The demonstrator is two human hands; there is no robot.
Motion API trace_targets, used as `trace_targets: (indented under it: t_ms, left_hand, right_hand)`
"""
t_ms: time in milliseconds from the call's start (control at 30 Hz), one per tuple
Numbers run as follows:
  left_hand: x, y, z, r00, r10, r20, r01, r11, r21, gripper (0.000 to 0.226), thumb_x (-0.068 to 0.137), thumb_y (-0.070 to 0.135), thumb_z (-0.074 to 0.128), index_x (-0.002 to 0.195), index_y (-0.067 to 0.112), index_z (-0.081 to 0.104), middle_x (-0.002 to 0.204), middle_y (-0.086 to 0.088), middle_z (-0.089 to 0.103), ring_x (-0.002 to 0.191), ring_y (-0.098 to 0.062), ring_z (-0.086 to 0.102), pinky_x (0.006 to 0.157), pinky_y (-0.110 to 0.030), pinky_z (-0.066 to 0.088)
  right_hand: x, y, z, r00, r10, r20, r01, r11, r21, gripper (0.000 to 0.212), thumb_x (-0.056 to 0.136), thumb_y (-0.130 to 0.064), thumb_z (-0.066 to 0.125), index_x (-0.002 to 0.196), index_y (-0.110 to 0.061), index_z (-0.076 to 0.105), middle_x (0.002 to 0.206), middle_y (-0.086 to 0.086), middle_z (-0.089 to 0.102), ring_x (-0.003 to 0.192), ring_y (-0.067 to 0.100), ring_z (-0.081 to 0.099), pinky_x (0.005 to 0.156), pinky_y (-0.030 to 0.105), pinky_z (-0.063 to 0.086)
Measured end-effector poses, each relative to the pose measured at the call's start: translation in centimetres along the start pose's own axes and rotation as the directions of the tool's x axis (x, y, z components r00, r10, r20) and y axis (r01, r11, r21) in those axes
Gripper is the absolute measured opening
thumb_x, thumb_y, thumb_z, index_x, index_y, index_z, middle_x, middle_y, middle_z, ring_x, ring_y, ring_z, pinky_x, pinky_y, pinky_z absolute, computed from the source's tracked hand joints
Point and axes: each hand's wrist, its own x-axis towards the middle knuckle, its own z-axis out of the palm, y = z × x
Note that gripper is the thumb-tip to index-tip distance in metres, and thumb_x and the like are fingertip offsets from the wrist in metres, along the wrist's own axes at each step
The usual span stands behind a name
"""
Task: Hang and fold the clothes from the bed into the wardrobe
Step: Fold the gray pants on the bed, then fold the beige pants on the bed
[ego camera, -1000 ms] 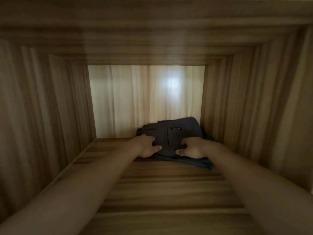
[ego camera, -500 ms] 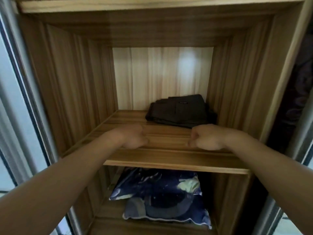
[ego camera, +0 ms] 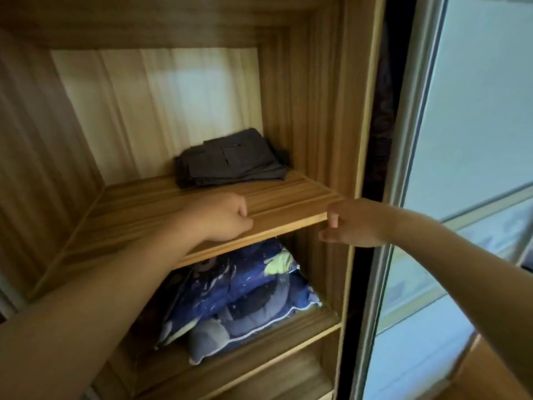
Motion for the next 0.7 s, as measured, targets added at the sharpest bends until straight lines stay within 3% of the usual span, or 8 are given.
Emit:
trace_targets:
  t_ms: [100,167,333,400,500,600,700]
  left_hand:
    - [0.4,3.6,0.8,0.991,0.135,0.019,-0.135,0.990,-0.029,0.016,0.088,0.048,0.060,0.092,0.033,0.062,0.091,0.016,0.056,0.081,-0.004,0.052,0.065,-0.029,0.039]
    - [0.3,6.6,2.0,0.973,0.226,0.047,-0.222,0.972,-0.071,0.015,0.089,0.047,0.060,0.092,0.033,0.062,0.089,0.014,0.058,0.079,-0.005,0.053,0.061,-0.028,0.038]
    - [-0.2,14.8,6.3,0.886,0.437,0.154,-0.420,0.898,-0.129,0.020,0.092,0.041,0.060,0.095,0.021,0.064,0.089,0.002,0.065,0.081,-0.015,0.061,0.069,-0.032,0.050]
    - [-0.4,18.4,8.3,0.834,0.513,0.203,-0.493,0.858,-0.147,0.022,0.093,0.040,0.059,0.099,0.020,0.063,0.092,-0.001,0.066,0.082,-0.017,0.062,0.074,-0.036,0.053]
    - [-0.6,23.9,11.0,0.750,0.611,0.254,-0.592,0.791,-0.157,0.020,0.093,0.040,0.056,0.103,0.023,0.060,0.090,0.003,0.061,0.076,-0.013,0.058,0.064,-0.031,0.045]
    - [-0.6,29.0,13.4,0.670,0.688,0.277,-0.675,0.721,-0.157,0.023,0.094,0.041,0.056,0.109,0.023,0.059,0.096,0.005,0.060,0.086,-0.014,0.059,0.075,-0.033,0.048]
    - [-0.2,34.1,15.4,0.615,0.744,0.262,-0.730,0.662,-0.166,0.025,0.094,0.041,0.056,0.112,0.024,0.059,0.106,0.005,0.062,0.097,-0.018,0.060,0.083,-0.034,0.050]
  right_hand:
    - [-4.2,2.6,1.1,0.989,0.147,-0.014,-0.147,0.989,-0.012,0.029,0.090,-0.061,0.057,0.087,-0.033,0.053,0.091,-0.007,0.057,0.090,0.020,0.056,0.068,0.031,0.042]
    - [-7.3,4.6,1.8,0.967,0.256,-0.013,-0.256,0.966,-0.021,0.031,0.091,-0.061,0.057,0.089,-0.031,0.051,0.092,-0.005,0.055,0.087,0.020,0.052,0.065,0.030,0.039]
    - [-15.6,9.7,3.9,0.882,0.470,0.025,-0.470,0.883,-0.005,0.043,0.094,-0.057,0.057,0.116,-0.020,0.058,0.113,-0.005,0.058,0.101,0.019,0.056,0.085,0.031,0.044]
    - [-18.9,11.8,4.9,0.835,0.548,0.041,-0.548,0.836,-0.007,0.035,0.094,-0.057,0.057,0.103,-0.024,0.054,0.104,-0.006,0.061,0.090,0.015,0.057,0.075,0.028,0.042]
    - [-23.7,14.7,6.1,0.752,0.655,0.074,-0.658,0.753,0.020,0.032,0.093,-0.056,0.059,0.086,-0.028,0.048,0.084,-0.011,0.056,0.074,0.005,0.050,0.061,0.024,0.035]
    - [-27.8,17.5,7.0,0.671,0.737,0.079,-0.741,0.670,0.046,0.033,0.090,-0.058,0.061,0.083,-0.028,0.049,0.090,-0.008,0.060,0.080,0.008,0.055,0.070,0.031,0.043]
    - [-30.9,20.4,7.9,0.606,0.793,0.062,-0.795,0.602,0.079,0.034,0.087,-0.058,0.065,0.086,-0.026,0.054,0.086,-0.010,0.059,0.078,0.009,0.055,0.070,0.032,0.043]
